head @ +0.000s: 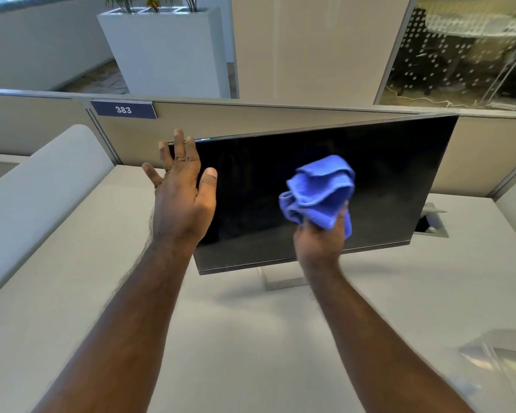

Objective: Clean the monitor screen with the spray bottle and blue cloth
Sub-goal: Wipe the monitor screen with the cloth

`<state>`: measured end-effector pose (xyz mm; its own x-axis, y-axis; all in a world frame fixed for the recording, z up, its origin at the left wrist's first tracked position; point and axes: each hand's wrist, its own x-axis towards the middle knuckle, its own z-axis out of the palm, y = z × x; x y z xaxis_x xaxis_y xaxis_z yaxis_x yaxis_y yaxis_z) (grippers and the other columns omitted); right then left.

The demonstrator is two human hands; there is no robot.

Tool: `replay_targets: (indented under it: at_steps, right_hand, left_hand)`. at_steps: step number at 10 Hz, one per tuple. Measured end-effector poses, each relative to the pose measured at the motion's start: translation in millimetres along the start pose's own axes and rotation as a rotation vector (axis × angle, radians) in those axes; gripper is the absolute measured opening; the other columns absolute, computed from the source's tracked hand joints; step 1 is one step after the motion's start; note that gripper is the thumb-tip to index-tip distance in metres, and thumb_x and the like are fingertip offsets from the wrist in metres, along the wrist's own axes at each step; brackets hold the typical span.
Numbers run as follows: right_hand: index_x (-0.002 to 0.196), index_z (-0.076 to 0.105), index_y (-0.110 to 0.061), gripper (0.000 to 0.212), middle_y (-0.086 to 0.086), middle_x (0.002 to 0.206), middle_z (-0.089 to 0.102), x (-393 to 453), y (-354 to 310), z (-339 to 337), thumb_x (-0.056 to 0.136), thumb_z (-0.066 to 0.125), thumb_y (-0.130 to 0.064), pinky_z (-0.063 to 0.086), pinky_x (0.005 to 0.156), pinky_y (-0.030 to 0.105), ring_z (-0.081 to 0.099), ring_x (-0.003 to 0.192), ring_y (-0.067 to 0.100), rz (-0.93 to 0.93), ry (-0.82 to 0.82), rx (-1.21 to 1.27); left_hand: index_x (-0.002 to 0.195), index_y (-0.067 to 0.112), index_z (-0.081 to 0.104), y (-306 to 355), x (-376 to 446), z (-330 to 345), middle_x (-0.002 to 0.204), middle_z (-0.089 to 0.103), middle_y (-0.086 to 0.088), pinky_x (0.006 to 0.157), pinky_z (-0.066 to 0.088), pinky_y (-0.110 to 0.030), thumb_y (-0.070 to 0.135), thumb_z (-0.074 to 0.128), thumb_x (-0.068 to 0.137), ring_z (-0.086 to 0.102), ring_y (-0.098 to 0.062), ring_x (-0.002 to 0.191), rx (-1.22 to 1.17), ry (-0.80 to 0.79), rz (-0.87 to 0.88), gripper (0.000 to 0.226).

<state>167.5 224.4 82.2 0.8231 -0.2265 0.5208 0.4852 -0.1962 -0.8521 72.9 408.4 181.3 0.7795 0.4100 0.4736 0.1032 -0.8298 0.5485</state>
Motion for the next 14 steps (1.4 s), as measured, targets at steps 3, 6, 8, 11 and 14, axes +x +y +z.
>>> replay_targets:
  at_steps: [3, 6, 8, 11, 14]
  right_hand:
    - [0.110, 0.068, 0.008, 0.026, 0.026, 0.109, 0.068, 48.9, 47.1, -63.8, 0.086, 0.056, 0.006, 0.048, 0.090, 0.040, 0.064, 0.103, 0.040, -0.020, 0.125, -0.554]
    - [0.142, 0.042, -0.011, 0.055, 0.003, 0.137, 0.055, -32.6, 22.1, -12.5, 0.090, 0.058, -0.002, 0.039, 0.095, 0.005, 0.053, 0.119, 0.005, 0.184, -0.359, -0.239]
    - [0.144, 0.046, -0.009, 0.050, 0.009, 0.152, 0.041, -92.3, 8.9, 24.1, 0.096, 0.038, -0.019, 0.020, 0.119, 0.038, 0.033, 0.143, 0.028, -0.546, -0.711, -0.446]
    - [0.149, 0.038, -0.016, 0.060, 0.009, 0.152, 0.038, -63.8, 83.1, -41.9, 0.091, 0.052, -0.025, 0.024, 0.115, 0.047, 0.020, 0.147, 0.022, -0.533, -0.459, -0.633]
    - [0.096, 0.053, 0.001, 0.010, -0.005, 0.082, 0.047, 0.7, 115.1, -121.1, 0.093, 0.054, -0.008, 0.039, 0.072, 0.014, 0.043, 0.072, 0.008, 0.212, 0.018, -0.227]
  left_hand:
    - [0.158, 0.019, 0.007, 18.1, 3.7, 13.5, 0.166, -0.008, 0.003, 0.114, -0.021, -0.041, 0.042, 0.025, 0.097, -0.016, -0.020, 0.151, 0.137, -0.055, 0.019, 0.068]
    - [0.158, 0.016, 0.010, 41.2, 8.3, 29.9, 0.167, -0.004, 0.001, 0.115, -0.019, -0.048, 0.041, 0.025, 0.096, -0.012, -0.023, 0.152, 0.167, -0.106, 0.066, 0.069]
    - [0.157, 0.015, 0.012, 57.0, 11.3, 42.1, 0.167, -0.003, 0.001, 0.115, -0.018, -0.048, 0.042, 0.023, 0.095, -0.012, -0.022, 0.152, 0.159, -0.133, 0.096, 0.068]
    - [0.157, 0.018, 0.010, 58.8, 10.7, 42.0, 0.166, -0.005, 0.003, 0.114, -0.020, -0.046, 0.043, 0.023, 0.096, -0.014, -0.019, 0.152, 0.132, -0.135, 0.099, 0.068]
    - [0.158, 0.023, 0.007, 55.1, 10.3, 41.5, 0.166, -0.009, 0.008, 0.116, -0.021, -0.047, 0.044, 0.023, 0.096, -0.019, -0.014, 0.150, 0.068, -0.159, 0.094, 0.068]
